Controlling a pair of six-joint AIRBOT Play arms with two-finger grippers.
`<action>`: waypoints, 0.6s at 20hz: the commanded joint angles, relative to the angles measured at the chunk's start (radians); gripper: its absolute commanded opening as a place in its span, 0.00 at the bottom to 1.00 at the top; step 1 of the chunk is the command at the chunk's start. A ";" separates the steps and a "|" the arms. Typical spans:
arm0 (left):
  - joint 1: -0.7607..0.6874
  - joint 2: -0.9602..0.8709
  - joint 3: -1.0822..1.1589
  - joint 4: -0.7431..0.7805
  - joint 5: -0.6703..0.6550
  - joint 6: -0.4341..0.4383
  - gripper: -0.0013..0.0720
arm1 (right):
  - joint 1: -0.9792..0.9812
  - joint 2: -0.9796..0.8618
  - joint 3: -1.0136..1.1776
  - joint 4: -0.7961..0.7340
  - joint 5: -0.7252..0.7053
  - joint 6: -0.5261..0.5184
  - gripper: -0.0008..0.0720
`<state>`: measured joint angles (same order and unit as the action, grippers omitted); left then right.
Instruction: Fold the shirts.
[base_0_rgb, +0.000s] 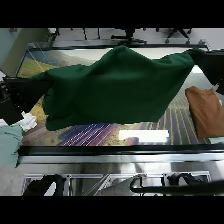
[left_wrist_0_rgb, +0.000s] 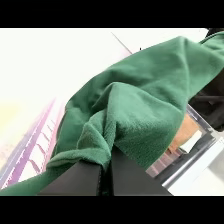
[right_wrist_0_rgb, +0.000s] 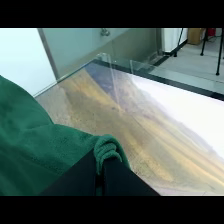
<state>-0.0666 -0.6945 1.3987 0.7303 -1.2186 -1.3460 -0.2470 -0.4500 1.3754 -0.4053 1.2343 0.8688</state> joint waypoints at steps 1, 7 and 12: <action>0.002 -0.050 0.021 0.003 -0.049 -0.001 0.04 | -0.001 -0.058 -0.007 0.041 0.087 -0.005 0.05; -0.181 -0.426 0.021 0.050 -0.079 0.042 0.04 | 0.047 -0.277 -0.214 0.091 0.103 -0.022 0.05; -0.311 -0.778 0.021 0.240 0.019 0.048 0.05 | 0.176 -0.499 -0.386 0.038 -0.105 -0.094 0.05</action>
<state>-0.3153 -1.2903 1.4185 0.8715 -1.2549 -1.3079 -0.1322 -0.8303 1.0702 -0.3378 1.2430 0.8173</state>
